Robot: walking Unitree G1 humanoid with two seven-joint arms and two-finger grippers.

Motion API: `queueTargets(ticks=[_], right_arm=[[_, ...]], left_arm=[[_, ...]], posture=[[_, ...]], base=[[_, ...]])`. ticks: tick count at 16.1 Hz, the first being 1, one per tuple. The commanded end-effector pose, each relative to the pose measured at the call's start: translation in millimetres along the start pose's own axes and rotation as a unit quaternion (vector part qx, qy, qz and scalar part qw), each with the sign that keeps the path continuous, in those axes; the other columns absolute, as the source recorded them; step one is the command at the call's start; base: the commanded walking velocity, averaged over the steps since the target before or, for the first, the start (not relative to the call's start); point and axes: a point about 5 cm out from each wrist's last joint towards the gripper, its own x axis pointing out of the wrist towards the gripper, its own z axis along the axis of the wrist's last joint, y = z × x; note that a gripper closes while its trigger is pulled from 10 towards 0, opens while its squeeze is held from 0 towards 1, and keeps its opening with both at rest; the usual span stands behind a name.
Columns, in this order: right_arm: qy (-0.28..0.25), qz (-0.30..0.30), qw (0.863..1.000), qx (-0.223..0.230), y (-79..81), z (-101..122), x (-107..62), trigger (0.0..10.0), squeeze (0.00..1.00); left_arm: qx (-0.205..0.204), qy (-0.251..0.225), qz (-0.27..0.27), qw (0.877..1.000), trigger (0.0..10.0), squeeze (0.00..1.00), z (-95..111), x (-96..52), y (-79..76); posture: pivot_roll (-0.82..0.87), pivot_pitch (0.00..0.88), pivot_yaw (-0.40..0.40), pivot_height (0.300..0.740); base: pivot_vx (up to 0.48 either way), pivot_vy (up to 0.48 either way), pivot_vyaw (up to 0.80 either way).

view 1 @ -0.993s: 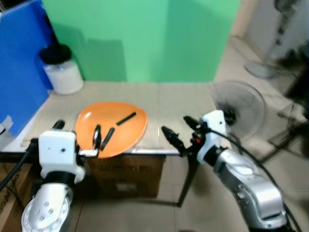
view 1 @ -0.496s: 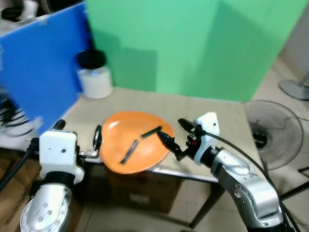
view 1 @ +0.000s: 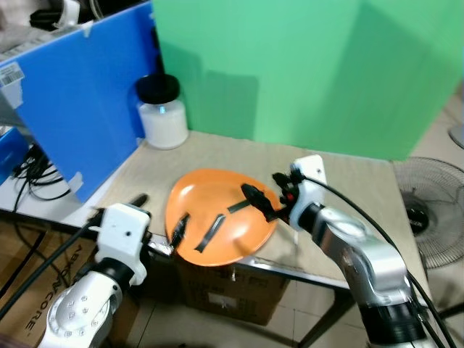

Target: Setting the table

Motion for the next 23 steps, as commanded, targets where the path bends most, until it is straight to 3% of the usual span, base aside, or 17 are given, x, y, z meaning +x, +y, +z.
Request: queueTargets(ticks=[1, 5, 7, 12, 15, 21, 23], right_arm=[[0.005, 0.014, 1.000, 0.015, -0.9, 3.5, 6.2, 10.0, 0.00], [0.015, -0.002, 1.000, 0.017, -9.3, 3.9, 19.7, 10.0, 0.00], [0.007, -0.018, 0.999, 0.041, -14.5, 4.9, 21.7, 10.0, 0.00], [-0.001, -0.063, 0.995, 0.071, -34.8, 6.0, 22.4, 10.0, 0.00], [0.052, -0.048, 0.992, 0.100, -42.5, -7.8, 21.8, 10.0, 0.00], [0.098, 0.010, 0.983, 0.157, -33.7, -29.5, 25.6, 10.0, 0.00], [0.084, 0.068, 0.970, 0.217, -21.3, -32.3, 29.7, 10.0, 0.00]], left_arm=[[-0.002, 0.015, -0.039, 0.999, 10.0, 0.00, -8.9, 5.7, 0.4], [0.008, 0.053, -0.070, 0.996, 10.0, 0.00, -36.4, 20.8, 20.5], [0.004, 0.062, -0.074, 0.995, 10.0, 0.00, -46.2, 23.7, 25.9], [-0.007, 0.078, -0.122, 0.989, 10.0, 0.00, -64.8, 25.2, 19.2], [-0.005, 0.081, -0.136, 0.987, 10.0, 0.00, -72.3, 25.5, 16.7], [-0.002, 0.086, -0.151, 0.985, 10.0, 0.00, -79.6, 22.1, 15.0], [-0.002, 0.087, -0.158, 0.984, 10.0, 0.00, -81.3, 21.5, 12.9]], posture=[[-0.03, 0.000, 0.015, 0.740], [-0.03, 0.000, 0.012, 0.740], [-0.04, 0.000, 0.017, 0.740], [-0.06, 0.000, 0.026, 0.740], [-0.06, 0.000, 0.023, 0.740], [-0.06, 0.000, 0.018, 0.740], [-0.06, 0.000, 0.016, 0.740]], base=[[0.000, 0.000, 0.00], [0.000, 0.000, 0.00], [0.000, 0.000, 0.00], [0.000, 0.000, 0.00], [0.000, 0.000, 0.00], [0.000, 0.000, 0.00], [0.000, 0.000, 0.00]])
